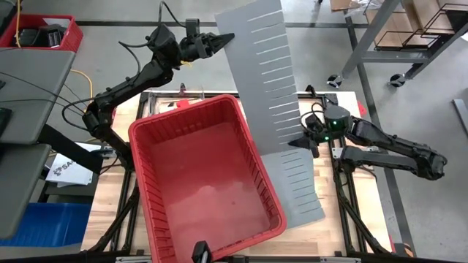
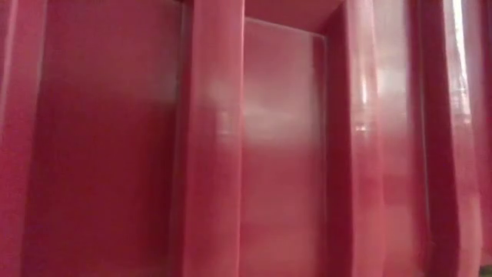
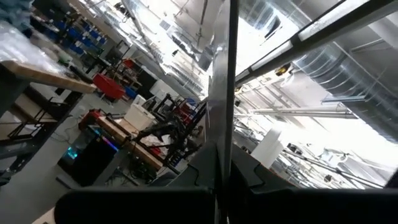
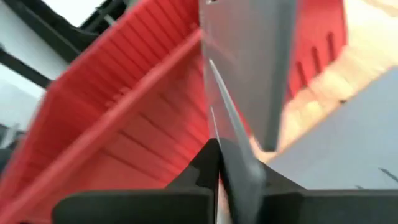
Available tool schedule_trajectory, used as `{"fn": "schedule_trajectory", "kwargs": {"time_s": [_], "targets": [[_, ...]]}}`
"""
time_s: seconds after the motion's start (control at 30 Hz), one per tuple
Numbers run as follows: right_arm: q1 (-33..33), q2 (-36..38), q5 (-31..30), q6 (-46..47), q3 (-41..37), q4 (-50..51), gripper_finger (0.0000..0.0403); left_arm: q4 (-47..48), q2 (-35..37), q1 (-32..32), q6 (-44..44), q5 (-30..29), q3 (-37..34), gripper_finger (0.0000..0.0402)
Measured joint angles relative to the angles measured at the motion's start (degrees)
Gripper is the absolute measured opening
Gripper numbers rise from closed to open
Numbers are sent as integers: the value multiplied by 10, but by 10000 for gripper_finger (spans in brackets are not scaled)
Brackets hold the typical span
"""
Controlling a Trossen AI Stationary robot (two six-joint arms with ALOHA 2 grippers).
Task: Sort blocks
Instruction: Assemble the bin divider into the red bin
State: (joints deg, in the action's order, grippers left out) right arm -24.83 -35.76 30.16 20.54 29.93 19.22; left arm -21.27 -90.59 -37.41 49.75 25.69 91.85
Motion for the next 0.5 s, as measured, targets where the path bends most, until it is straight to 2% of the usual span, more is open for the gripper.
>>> {"fn": "schedule_trajectory", "kwargs": {"time_s": [0.2, 0.33, 0.5], "targets": [[29, 21, -36, -2, 86, 75, 2, 16, 1, 14, -39, 15, 1, 47], [44, 19, -36, 0, 147, 164, 1, 71, -2, 20, -80, 27, -1, 94], [66, 20, -63, 13, 226, 257, 1, 152, 5, 31, -154, 27, -1, 149]]}}
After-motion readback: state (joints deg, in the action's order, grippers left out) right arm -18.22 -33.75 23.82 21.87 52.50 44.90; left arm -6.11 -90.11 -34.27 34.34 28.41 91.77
